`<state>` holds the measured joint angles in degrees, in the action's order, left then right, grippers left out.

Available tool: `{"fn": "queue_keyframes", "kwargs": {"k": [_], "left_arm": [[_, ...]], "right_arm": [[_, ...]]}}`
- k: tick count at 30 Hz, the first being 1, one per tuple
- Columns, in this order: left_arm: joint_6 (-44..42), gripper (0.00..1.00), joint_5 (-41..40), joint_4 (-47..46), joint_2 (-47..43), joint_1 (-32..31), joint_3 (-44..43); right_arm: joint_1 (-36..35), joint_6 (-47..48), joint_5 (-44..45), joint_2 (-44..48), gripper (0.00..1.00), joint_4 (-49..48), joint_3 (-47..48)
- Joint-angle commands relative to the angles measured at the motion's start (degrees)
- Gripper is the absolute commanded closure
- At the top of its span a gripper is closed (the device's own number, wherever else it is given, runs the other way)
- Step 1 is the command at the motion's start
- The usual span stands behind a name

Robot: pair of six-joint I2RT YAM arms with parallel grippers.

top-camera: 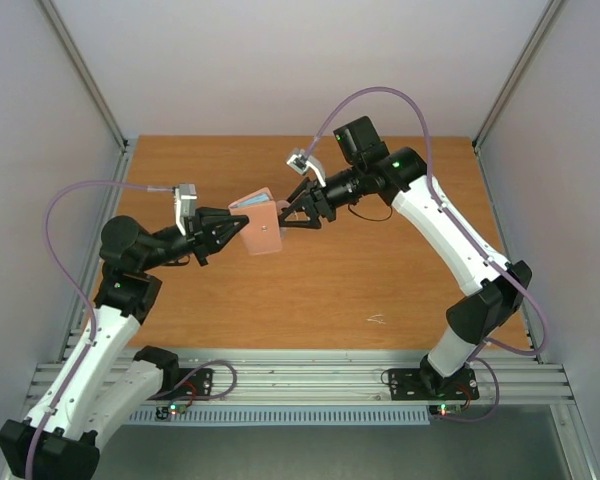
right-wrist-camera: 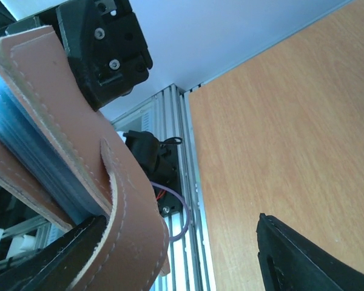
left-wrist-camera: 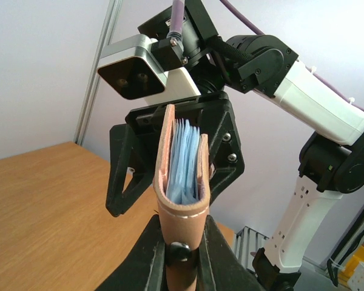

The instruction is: Take the credit cards out of the card holder

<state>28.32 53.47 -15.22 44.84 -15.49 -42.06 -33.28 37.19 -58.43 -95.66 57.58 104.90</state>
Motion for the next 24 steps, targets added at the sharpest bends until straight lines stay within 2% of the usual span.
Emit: {"fn": "queue_keyframes", "kwargs": {"k": [1, 11, 14, 15, 17, 18, 19, 21, 24], "left_arm": [[0.33, 1.0, -0.21, -4.94, -0.26, -0.34, 0.3], [0.24, 1.0, -1.1, -4.43, -0.88, -0.4, 0.88], [-0.08, 0.98, -4.04, -2.52, -1.37, -0.34, 1.29], [-0.31, 0.88, -6.77, -1.27, -1.58, -0.36, 1.43], [-0.66, 0.53, -14.4, 2.27, -1.93, -0.35, 1.7], [-0.79, 0.4, -20.48, 4.56, -1.95, -0.33, 1.72], [-1.14, 0.34, -24.82, 6.82, -1.97, -0.27, 1.64], [-2.31, 0.29, -30.08, 10.44, -1.75, -0.25, 1.54], [-4.35, 0.22, -26.36, 10.49, -1.27, -0.26, 2.07]], "right_arm": [[-4.92, 0.62, -2.85, -1.27, 0.35, 1.1, 3.1], [-5.04, 0.4, -6.42, -0.5, 0.96, 0.11, 3.14], [-4.74, -0.86, -4.45, 0.58, 0.99, -1.79, 2.11], [-4.38, -2.44, -2.93, 1.09, 0.99, -2.97, 1.54], [-4.13, -5.47, 2.63, 1.88, 0.99, -5.3, 0.71], [-4.09, -7.32, 7.16, 2.22, 0.99, -6.11, 0.61], [-4.08, -9.37, 12.36, 2.37, 0.99, -6.73, 0.74], [-4.18, -13.75, 23.18, 2.21, 0.99, -7.02, 1.58], [-5.59, -20.79, 40.72, 2.19, 0.99, -6.4, 2.64]]}}
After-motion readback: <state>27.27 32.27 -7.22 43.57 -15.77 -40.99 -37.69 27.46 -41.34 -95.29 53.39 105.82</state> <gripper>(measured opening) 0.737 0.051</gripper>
